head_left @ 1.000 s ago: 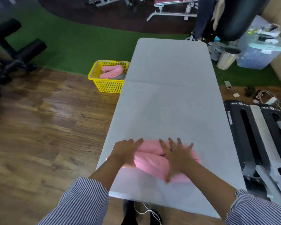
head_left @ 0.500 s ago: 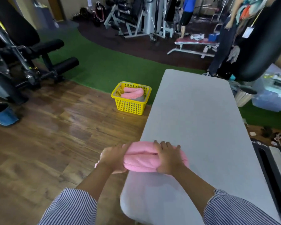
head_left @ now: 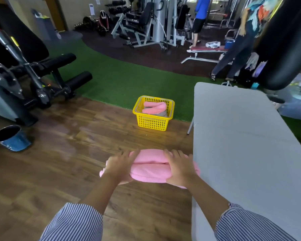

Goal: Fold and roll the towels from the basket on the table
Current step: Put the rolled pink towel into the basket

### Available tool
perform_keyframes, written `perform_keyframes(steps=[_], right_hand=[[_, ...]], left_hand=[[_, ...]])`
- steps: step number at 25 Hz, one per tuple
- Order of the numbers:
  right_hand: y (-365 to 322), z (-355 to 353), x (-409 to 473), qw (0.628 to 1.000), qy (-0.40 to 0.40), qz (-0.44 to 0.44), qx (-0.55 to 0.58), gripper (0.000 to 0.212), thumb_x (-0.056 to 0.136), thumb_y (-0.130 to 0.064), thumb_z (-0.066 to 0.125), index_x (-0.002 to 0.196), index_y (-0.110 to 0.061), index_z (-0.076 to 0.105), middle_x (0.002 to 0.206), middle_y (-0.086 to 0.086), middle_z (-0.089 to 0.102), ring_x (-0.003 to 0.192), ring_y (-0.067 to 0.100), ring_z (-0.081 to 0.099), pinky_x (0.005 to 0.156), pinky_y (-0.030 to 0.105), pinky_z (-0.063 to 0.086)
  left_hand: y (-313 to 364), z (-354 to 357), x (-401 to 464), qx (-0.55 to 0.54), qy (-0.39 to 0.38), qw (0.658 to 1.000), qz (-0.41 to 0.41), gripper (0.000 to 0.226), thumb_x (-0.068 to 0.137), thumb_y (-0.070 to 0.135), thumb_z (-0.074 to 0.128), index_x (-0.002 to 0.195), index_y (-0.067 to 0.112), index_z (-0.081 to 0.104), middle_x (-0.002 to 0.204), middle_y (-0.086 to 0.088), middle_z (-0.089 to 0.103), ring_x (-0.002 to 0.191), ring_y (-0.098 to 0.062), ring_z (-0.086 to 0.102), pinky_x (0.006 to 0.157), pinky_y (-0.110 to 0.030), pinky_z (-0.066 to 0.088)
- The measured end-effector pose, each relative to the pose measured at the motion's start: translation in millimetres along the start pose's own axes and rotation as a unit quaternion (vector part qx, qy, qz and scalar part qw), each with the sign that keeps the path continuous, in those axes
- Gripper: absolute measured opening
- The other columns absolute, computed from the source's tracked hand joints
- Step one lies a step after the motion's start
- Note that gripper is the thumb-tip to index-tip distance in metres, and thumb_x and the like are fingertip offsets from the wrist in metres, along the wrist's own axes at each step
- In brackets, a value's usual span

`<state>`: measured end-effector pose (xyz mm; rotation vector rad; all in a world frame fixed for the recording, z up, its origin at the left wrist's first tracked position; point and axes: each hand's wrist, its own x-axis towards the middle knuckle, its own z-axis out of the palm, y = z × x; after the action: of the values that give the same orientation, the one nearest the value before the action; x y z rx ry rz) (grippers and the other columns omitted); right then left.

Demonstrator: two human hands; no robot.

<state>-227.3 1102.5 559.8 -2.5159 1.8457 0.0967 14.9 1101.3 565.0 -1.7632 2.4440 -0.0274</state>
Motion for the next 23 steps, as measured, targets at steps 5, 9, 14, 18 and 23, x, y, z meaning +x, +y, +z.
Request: perform_keyframes(steps=[5,9,14,18,23], right_hand=[[-0.4,15.6,50.3,0.999,-0.016,0.046,-0.002,0.102,0.035,-0.051,0.072,0.126,-0.015,0.044,0.115,0.002,0.057,0.1,0.023,0.057,0.074,0.047,0.046],[24.1,25.5,134.6,0.997,-0.014,0.079,0.005,0.099,0.033,-0.052,0.066,0.122,-0.018,0.042,0.11,0.008,0.057,0.099,0.029,0.057,0.075,0.045,0.044],[56.9,16.6,261.3,0.994,-0.059,0.087,-0.004,0.096,0.036,-0.053,0.066,0.123,-0.018,0.046,0.108,0.005,0.057,0.098,0.029,0.055,0.077,0.044,0.042],[85.5,8.0,357.9,0.995,-0.057,0.076,0.004,0.095,0.044,-0.055,0.068,0.128,-0.018,0.04,0.116,0.004,0.052,0.105,0.029,0.051,0.081,0.045,0.04],[105.5,25.4,446.0,0.99,-0.09,0.107,0.002,0.101,0.023,-0.06,0.07,0.113,-0.017,0.05,0.097,0.003,0.059,0.086,0.025,0.06,0.063,0.041,0.047]], left_hand=[[-30.1,10.4,49.5,0.001,-0.004,1.0,0.022,0.09,0.074,0.045,0.06,0.148,0.03,0.01,0.132,0.0,0.045,0.114,-0.025,0.052,0.081,-0.036,0.05],[-64.8,16.7,141.6,-0.003,-0.011,0.999,0.04,0.092,0.073,0.047,0.061,0.147,0.033,0.008,0.132,0.001,0.044,0.113,-0.026,0.052,0.08,-0.04,0.05],[-109.1,10.9,263.7,-0.001,-0.021,0.999,0.028,0.092,0.075,0.046,0.062,0.148,0.033,0.007,0.13,0.0,0.044,0.113,-0.025,0.049,0.082,-0.038,0.049],[-145.0,2.5,362.8,-0.003,-0.04,0.999,0.035,0.091,0.075,0.046,0.061,0.148,0.033,0.008,0.13,-0.001,0.045,0.112,-0.027,0.053,0.086,-0.04,0.05],[-175.7,19.2,452.5,-0.001,-0.078,0.996,0.051,0.091,0.076,0.044,0.06,0.149,0.031,0.008,0.133,-0.002,0.043,0.115,-0.027,0.05,0.084,-0.041,0.048]])
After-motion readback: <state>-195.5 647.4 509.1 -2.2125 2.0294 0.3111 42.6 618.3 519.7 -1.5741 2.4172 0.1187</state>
